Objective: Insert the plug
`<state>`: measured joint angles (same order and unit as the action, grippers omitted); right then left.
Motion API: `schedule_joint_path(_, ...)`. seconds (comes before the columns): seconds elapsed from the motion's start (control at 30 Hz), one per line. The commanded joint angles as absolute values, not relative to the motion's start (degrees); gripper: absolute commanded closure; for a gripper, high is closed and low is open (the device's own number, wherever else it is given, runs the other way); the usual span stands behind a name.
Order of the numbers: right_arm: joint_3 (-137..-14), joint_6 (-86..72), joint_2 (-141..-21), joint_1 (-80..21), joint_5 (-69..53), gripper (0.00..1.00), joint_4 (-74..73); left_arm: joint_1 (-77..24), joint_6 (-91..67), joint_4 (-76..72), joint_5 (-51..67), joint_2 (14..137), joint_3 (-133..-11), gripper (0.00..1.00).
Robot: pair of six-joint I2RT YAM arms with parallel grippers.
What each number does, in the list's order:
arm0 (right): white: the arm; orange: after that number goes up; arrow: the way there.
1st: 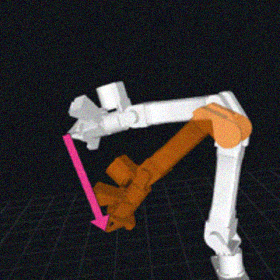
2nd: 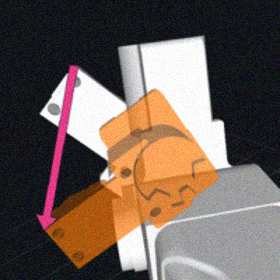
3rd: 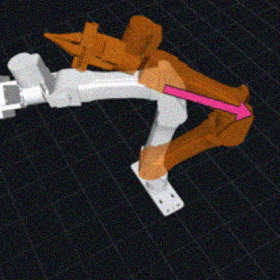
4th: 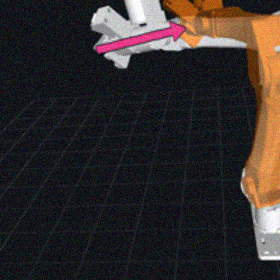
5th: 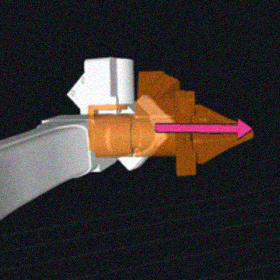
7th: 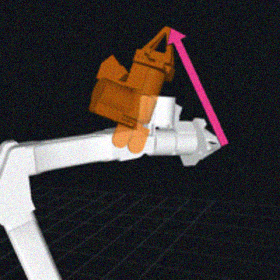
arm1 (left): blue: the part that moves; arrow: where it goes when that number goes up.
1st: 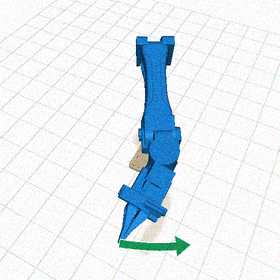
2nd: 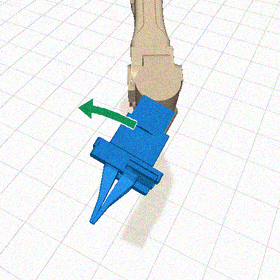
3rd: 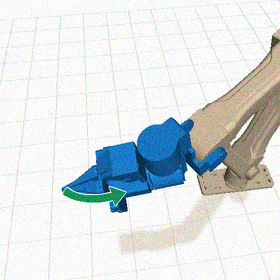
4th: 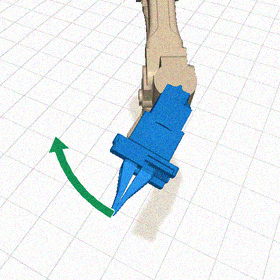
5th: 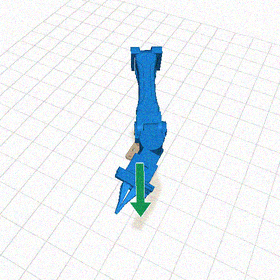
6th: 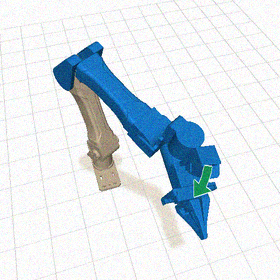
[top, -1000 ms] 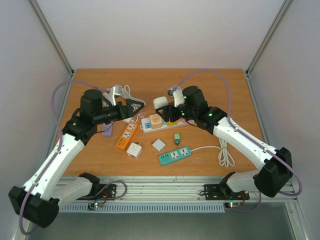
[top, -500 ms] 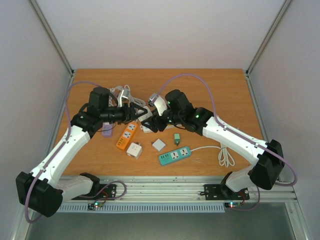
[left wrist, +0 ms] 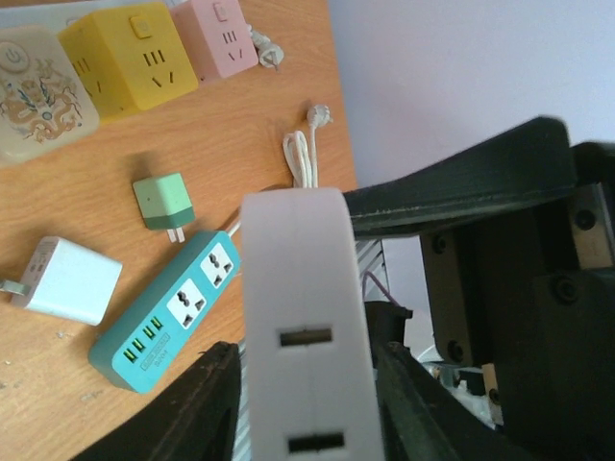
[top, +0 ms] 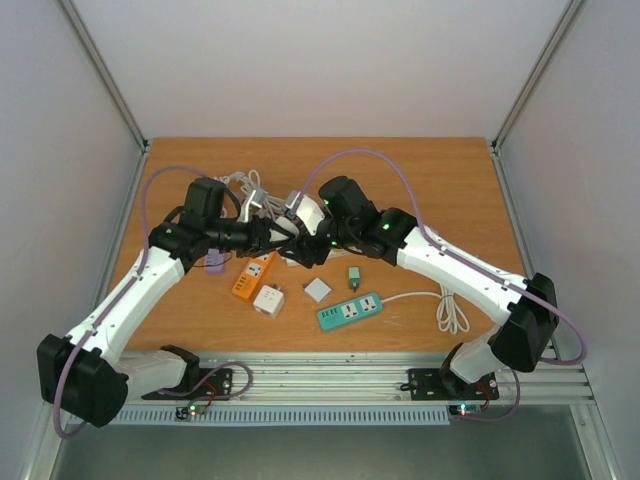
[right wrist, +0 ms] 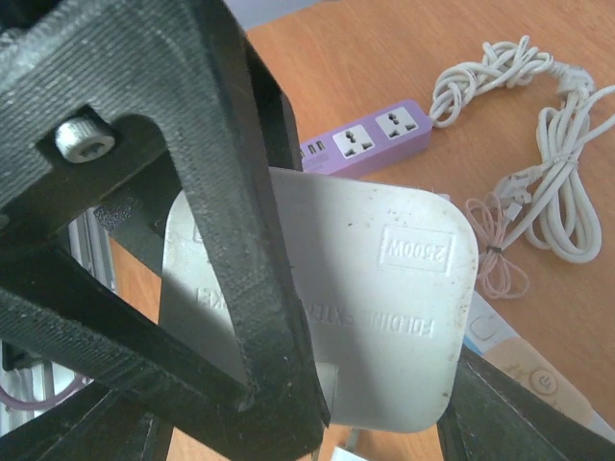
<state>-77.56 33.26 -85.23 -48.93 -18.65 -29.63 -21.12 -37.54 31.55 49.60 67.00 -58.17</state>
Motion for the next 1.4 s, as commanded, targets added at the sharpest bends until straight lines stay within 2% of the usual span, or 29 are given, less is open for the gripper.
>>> schedule_joint_path(0.0,-81.1,39.6,-87.0,-50.1,-18.0,0.31,-33.8,-21.4,-36.1,31.9,52.0,66.9,-57.0,0.65)
schedule_joint_path(0.4,-82.2,40.4,-88.4,-50.3,-16.7,0.31,-34.5,-21.4,-33.6,31.7,49.8,67.3,-56.8,0.99)
schedule_joint_path(0.5,-81.6,39.3,-87.7,-50.3,-16.1,0.25,-34.3,-21.4,-31.4,31.8,48.6,67.4,-57.6,1.0)
schedule_joint_path(0.63,-77.6,36.0,-84.6,-50.3,-11.0,0.04,-30.0,-21.4,-27.9,32.0,45.6,66.6,-58.2,0.99)
schedule_joint_path(0.67,-76.3,34.8,-83.5,-50.3,-9.2,0.02,-28.7,-21.4,-26.7,32.3,44.2,66.4,-58.4,0.99)
schedule_joint_path(0.87,-68.8,18.7,-76.1,-50.2,3.7,0.02,-29.3,-21.5,-21.9,34.4,36.1,65.4,-59.3,1.0)
schedule_joint_path(1.0,-58.4,3.4,-70.0,-49.9,10.2,0.02,-31.4,-22.5,-19.2,35.1,33.3,65.5,-58.9,1.0)
schedule_joint_path(1.2,-49.2,-23.1,-66.9,-45.3,16.4,0.14,-47.2,-30.0,-14.7,36.7,28.4,65.5,-59.0,0.99)
schedule_joint_path(1.37,-44.2,-32.6,-64.6,-41.7,17.9,0.17,-53.9,-33.9,-14.3,36.4,29.4,66.5,-58.7,1.0)
